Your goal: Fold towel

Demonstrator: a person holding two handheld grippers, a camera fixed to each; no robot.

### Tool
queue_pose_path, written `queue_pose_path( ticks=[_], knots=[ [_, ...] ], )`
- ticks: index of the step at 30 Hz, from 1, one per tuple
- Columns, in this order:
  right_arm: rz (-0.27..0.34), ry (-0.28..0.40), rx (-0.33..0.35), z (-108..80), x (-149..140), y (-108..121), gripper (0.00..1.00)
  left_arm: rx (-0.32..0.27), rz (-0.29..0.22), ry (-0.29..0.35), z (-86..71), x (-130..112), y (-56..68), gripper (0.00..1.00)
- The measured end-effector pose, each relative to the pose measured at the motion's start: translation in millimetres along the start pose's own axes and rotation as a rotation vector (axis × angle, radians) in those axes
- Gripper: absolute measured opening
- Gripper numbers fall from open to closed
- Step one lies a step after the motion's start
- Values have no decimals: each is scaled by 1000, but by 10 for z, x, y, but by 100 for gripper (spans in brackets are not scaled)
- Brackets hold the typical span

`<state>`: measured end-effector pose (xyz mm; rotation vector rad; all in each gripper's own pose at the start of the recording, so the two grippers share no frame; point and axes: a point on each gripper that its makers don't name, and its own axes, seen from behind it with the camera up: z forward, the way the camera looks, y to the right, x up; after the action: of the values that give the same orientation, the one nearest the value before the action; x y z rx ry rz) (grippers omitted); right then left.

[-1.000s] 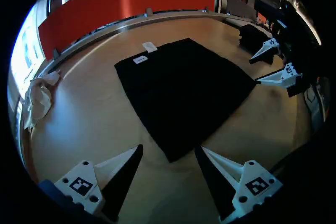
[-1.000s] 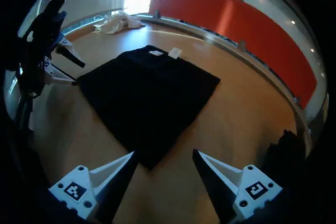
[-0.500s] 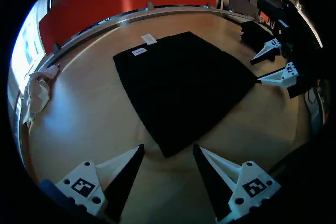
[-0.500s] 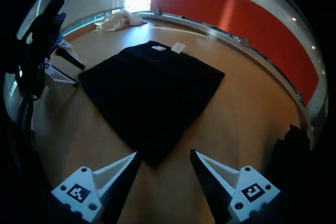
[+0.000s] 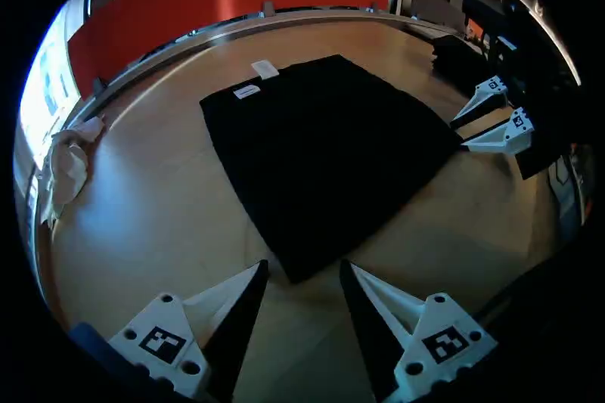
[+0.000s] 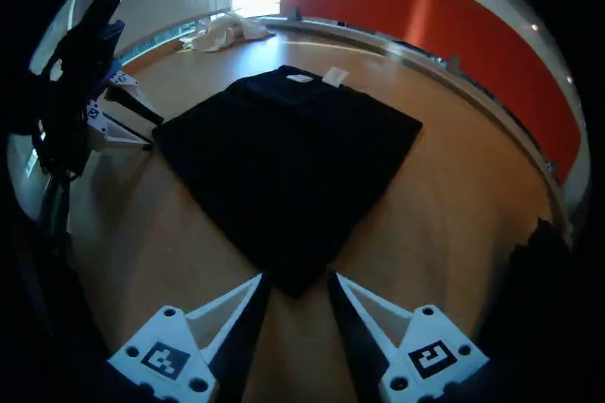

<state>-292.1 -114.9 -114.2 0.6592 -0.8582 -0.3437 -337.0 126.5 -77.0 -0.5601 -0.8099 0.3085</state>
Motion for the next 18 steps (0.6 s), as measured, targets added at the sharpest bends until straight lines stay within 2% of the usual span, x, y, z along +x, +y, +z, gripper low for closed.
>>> queue_pose_path(
  ticks=[12,14,18],
  knots=[
    [29,-3,2,-5,-6,-24,22,-5,-1,-23,-11,-3,-39,46],
    [32,-3,0,-6,-8,-24,21,-2,-2,-27,-14,-2,-50,35],
    [37,-4,-3,-5,-10,-24,19,9,-18,-29,-11,-1,-66,20]
  ],
)
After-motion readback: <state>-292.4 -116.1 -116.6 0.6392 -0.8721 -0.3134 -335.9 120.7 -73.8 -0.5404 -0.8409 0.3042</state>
